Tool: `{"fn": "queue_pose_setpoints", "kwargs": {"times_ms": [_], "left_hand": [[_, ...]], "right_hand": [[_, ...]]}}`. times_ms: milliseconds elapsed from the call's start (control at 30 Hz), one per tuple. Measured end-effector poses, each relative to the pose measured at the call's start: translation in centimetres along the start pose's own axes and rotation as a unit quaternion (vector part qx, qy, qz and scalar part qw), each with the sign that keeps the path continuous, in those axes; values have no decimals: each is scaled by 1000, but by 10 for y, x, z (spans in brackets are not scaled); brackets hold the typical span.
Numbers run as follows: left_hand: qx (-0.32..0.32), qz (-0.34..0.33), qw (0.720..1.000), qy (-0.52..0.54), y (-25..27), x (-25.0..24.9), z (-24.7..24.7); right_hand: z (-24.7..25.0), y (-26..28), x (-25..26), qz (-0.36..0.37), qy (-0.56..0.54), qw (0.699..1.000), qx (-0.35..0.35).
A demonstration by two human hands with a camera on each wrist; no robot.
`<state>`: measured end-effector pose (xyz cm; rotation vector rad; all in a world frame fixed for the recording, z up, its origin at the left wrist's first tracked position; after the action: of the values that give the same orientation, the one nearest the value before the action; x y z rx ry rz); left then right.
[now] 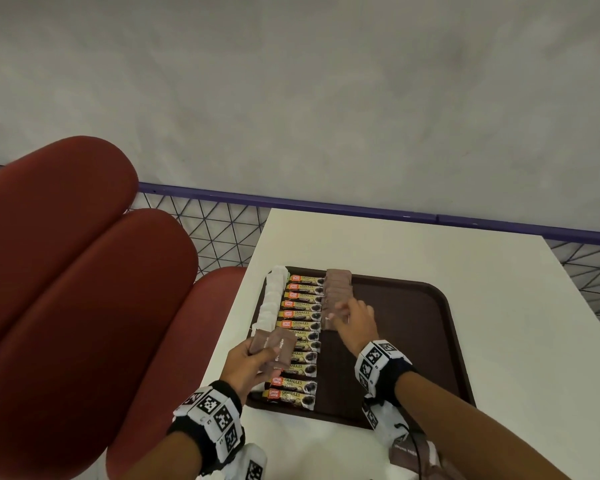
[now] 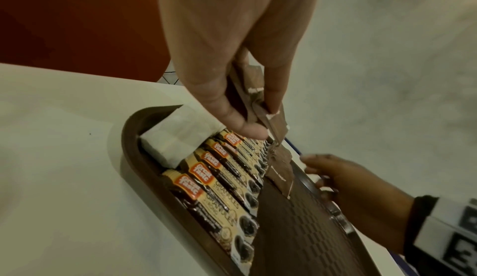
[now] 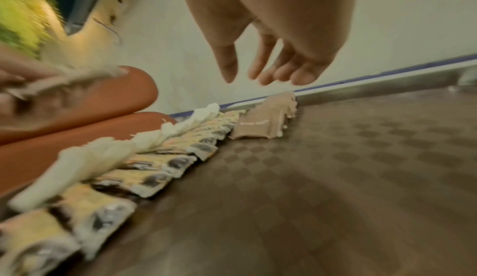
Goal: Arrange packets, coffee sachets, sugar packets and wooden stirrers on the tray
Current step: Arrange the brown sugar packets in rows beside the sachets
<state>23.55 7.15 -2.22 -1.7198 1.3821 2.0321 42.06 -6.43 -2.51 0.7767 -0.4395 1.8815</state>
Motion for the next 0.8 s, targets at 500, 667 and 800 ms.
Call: {"fn": "queue_pose_setpoints", "kwargs": {"times_ms": [500, 667, 800], "left_hand": [[6, -9, 1000, -17, 12, 4, -17], [-3, 25, 999, 26, 7, 7, -11], [-14, 23, 999, 39, 5, 7, -5]], "right_hand": [[-28, 49, 45, 78, -174, 950, 248], [-7, 30, 14, -4, -142, 982, 126], [6, 17, -18, -109, -130, 984, 58]]}}
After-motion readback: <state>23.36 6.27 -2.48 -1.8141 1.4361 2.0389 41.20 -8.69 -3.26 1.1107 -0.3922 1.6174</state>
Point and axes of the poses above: each hand's wrist, its own y-axis away from the middle knuckle, its own z-axis out of the back of the hand, x = y × z, the point moved 6 cm from there along -y, towards the middle knuckle, and after that the axes turned 5 degrees about -x, right-handed, at the moved point
